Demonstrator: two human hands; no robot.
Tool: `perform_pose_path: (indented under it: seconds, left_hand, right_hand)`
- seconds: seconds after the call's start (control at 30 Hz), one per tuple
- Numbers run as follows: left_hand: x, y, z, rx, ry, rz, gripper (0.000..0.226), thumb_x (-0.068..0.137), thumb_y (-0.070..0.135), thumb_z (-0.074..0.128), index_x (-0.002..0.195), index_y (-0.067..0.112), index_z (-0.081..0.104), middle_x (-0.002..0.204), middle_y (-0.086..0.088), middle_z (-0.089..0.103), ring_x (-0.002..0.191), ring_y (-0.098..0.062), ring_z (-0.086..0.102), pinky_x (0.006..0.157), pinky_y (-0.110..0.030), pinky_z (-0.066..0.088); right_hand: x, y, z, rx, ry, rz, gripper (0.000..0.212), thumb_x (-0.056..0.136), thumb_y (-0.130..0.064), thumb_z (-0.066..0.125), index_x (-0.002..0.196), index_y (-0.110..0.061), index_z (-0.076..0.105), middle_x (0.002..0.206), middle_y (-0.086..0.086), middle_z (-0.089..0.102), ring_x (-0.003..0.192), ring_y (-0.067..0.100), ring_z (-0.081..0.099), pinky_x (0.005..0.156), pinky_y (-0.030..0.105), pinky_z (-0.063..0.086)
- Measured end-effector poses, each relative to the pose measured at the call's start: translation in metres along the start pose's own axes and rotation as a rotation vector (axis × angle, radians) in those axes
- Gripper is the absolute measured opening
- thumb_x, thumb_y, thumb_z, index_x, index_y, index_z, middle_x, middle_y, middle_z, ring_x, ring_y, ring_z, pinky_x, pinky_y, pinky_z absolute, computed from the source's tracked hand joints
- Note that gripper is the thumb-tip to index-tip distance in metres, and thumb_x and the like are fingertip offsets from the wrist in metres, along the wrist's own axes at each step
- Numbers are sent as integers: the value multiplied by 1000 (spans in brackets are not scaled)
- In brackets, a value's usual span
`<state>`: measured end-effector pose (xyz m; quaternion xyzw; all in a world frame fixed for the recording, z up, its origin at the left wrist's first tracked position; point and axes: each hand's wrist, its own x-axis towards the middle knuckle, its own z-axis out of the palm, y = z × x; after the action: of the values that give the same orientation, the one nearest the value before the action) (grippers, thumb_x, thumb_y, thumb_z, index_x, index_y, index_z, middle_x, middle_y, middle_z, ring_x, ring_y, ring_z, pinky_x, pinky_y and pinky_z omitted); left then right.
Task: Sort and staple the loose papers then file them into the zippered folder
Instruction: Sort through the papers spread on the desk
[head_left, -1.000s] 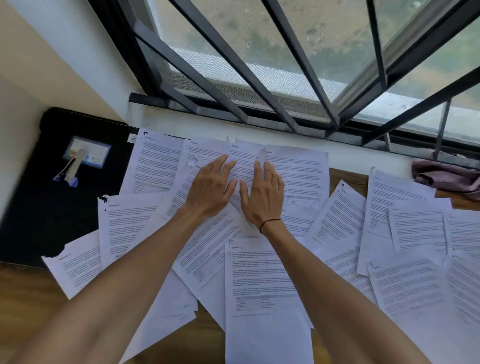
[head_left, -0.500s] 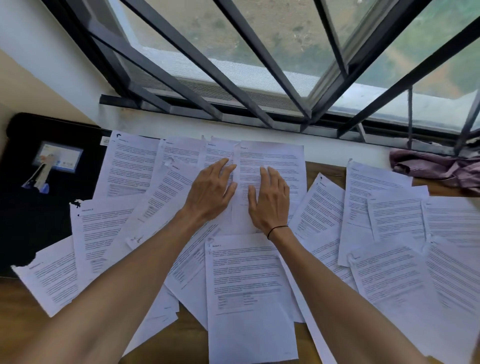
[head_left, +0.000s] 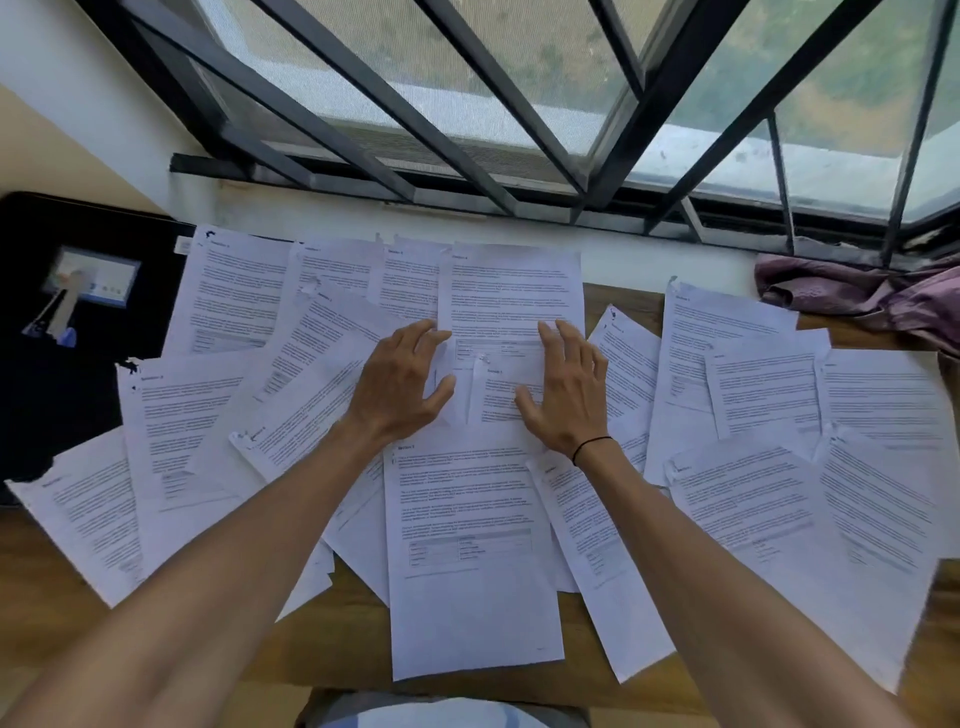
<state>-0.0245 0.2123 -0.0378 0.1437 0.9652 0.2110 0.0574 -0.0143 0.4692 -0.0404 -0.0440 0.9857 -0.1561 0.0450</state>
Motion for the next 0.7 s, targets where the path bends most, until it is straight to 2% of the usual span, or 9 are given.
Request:
perform_pose_path:
  seconds: [0.17, 0.37, 0.57, 0.7]
  left_hand:
    - [-10, 20, 10, 12, 0, 5, 59, 94, 45, 61, 142, 13, 52, 148, -12, 52, 134, -27, 50, 107, -44, 45]
    - [-18, 31, 16, 24, 33, 29, 58, 93, 44, 62, 141, 13, 52, 148, -12, 51, 133, -28, 50, 107, -44, 46]
    - [-4, 55, 24, 9, 23, 66, 56, 95, 44, 61, 141, 14, 52, 149, -13, 51, 136, -29, 49, 110, -46, 44]
    - [9, 77, 30, 17, 12, 116, 57, 95, 45, 60, 141, 12, 52, 148, -13, 52, 134, -29, 50, 108, -45, 45]
  right_hand:
    - [-8, 1, 9, -82, -27, 82, 91, 84, -57, 53, 160, -19, 21, 162, 15, 24, 154, 34, 17, 120, 57, 16]
    - [-11, 2, 6, -70, 2, 89, 84, 92, -61, 46, 161, -18, 22, 163, 15, 24, 155, 33, 18, 121, 56, 16]
    - [-23, 21, 1, -28, 20, 259, 80, 98, -63, 41, 161, -18, 23, 164, 20, 26, 152, 37, 21, 122, 57, 16]
    - [-27, 32, -3, 27, -36, 163, 78, 100, -63, 38, 162, -19, 19, 166, 18, 23, 154, 35, 18, 123, 54, 17]
